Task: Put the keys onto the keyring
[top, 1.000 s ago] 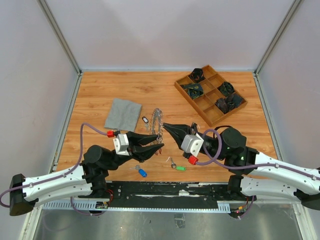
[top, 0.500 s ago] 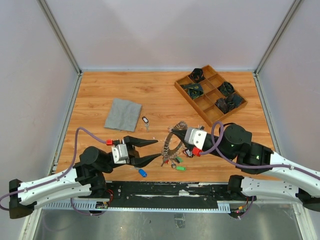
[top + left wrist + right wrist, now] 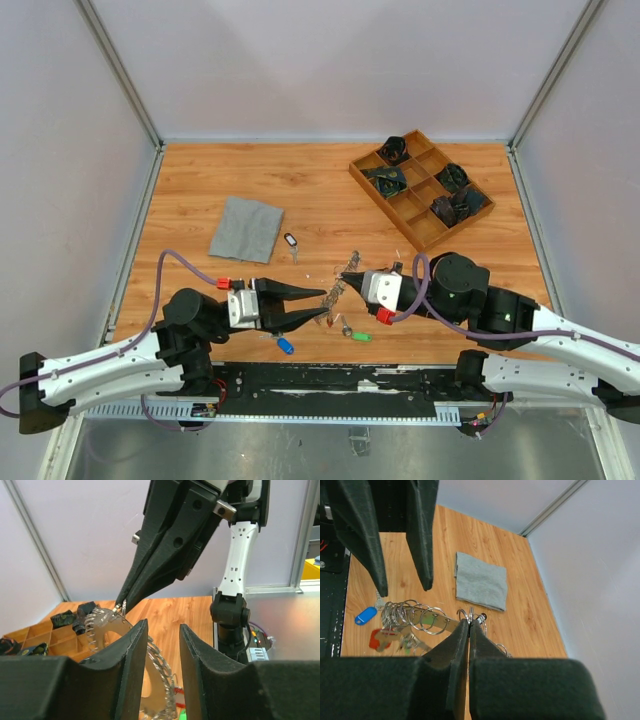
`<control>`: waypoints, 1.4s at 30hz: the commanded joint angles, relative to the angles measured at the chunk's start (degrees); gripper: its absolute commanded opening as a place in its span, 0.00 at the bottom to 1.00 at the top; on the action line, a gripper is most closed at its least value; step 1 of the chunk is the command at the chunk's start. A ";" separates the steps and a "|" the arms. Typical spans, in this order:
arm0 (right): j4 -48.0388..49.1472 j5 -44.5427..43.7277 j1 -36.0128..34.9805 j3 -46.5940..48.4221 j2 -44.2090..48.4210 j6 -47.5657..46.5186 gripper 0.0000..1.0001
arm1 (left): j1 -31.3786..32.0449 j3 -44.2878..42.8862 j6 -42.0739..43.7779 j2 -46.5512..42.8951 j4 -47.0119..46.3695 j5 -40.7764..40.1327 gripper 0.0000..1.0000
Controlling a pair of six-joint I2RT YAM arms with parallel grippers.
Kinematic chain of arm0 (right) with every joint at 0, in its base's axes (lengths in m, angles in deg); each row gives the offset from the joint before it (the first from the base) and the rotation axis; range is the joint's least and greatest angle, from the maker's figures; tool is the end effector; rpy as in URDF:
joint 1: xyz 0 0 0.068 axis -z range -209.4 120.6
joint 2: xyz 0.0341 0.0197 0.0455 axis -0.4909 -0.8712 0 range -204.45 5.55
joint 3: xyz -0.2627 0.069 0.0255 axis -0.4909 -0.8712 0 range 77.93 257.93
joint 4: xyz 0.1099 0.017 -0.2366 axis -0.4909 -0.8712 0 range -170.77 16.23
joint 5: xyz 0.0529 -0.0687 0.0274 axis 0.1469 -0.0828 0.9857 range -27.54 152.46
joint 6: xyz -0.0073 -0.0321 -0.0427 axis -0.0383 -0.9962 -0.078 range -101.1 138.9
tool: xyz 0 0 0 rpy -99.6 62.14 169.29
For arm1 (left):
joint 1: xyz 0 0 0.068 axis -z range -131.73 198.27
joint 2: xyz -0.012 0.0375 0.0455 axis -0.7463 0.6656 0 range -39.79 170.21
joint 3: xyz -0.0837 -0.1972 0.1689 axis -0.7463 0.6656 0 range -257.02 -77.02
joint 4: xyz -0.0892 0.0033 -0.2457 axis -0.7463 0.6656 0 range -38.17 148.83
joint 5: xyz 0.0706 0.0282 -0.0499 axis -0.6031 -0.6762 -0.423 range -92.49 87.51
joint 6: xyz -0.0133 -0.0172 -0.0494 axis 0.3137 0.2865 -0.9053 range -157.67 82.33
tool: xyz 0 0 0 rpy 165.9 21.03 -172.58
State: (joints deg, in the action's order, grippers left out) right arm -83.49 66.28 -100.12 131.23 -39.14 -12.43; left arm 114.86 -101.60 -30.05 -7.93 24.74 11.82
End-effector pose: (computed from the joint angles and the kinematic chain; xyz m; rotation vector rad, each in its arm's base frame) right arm 0.0556 0.1661 0.3929 -1.2930 0.9780 0.5864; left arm 0.0509 -0.1397 0.3181 0.9582 0.8863 -1.0405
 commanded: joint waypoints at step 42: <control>5.21 8.29 -0.56 -0.39 -0.93 -3.47 0.00 | 0.28 -2.99 -4.02 5.31 -3.61 -7.03 0.32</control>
State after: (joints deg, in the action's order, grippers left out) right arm -81.67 72.97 -100.12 130.35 -40.40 -14.73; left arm 114.86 -102.21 -34.05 -2.77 21.98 4.89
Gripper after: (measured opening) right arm 0.011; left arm 0.325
